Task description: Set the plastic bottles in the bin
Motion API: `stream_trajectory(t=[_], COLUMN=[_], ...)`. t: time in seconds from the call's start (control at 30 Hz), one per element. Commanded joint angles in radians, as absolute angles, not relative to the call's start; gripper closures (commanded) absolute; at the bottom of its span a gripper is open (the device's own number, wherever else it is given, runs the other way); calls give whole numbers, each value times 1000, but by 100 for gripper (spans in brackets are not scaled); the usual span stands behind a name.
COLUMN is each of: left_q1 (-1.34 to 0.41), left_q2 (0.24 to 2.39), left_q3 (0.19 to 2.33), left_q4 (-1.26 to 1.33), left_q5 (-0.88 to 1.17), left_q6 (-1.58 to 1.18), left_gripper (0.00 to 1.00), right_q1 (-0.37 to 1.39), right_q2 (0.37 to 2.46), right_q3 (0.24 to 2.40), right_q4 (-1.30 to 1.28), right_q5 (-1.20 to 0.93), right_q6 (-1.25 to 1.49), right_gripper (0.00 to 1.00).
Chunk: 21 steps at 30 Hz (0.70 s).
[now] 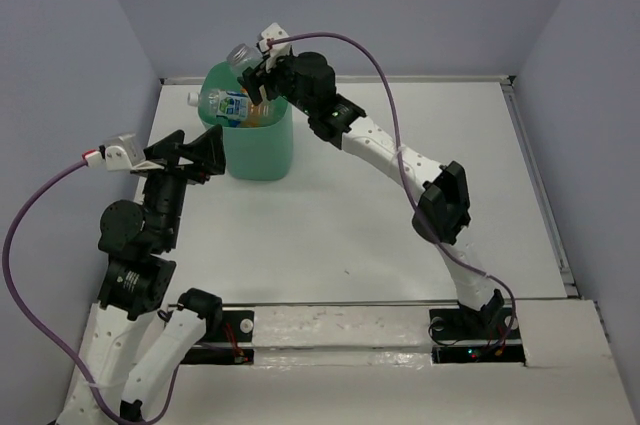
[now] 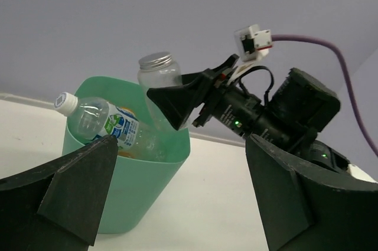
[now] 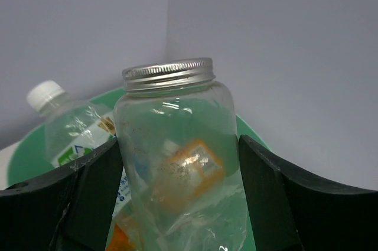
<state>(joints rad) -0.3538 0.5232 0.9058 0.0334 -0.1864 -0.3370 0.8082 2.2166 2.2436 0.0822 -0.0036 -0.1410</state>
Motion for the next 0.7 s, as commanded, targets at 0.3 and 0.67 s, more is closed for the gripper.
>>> stream_trajectory(t=[0.3,0.67], left_q1=[-351,-351], left_q2=[506,514], left_q3=[885,910], left_q4=[106,83], left_q5=[-202,-218], left_q6=[-310,-330], left_gripper=[1,1], right_q1=[802,802], right_q2=[2154,1896], right_q3=[2175,1941], right_q4=[183,163], right_q5=[9,-121], right_q6=[-264,-126], right_gripper=[16,0])
